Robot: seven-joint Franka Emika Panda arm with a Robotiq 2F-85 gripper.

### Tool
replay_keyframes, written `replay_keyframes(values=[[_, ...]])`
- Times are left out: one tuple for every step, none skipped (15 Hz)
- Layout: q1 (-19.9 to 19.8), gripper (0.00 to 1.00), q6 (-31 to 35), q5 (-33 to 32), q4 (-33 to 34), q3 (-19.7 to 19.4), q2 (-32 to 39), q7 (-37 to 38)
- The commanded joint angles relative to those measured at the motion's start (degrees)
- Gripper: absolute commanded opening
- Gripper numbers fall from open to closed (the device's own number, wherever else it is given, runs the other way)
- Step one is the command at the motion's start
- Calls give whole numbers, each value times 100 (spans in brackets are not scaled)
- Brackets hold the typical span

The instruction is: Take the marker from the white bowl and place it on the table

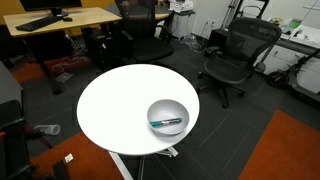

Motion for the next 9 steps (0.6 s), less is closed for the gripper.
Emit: replay_keyframes(values=[[-102,100,-11,68,-17,96,27,-67],[-102,100,-12,68,-36,97,36,-68],[-101,100,-12,69,-38,97,47,-68],[-102,100,-12,69,-38,98,52,-68],[-101,100,-12,69,-38,98,54,-68],[-101,100,-12,69,-38,98,55,-68],[-86,100,77,52,-8,99,77,-106],[-79,100,167,43,34,112,111,-103],[-74,100,299,25,90,130,167,-93]])
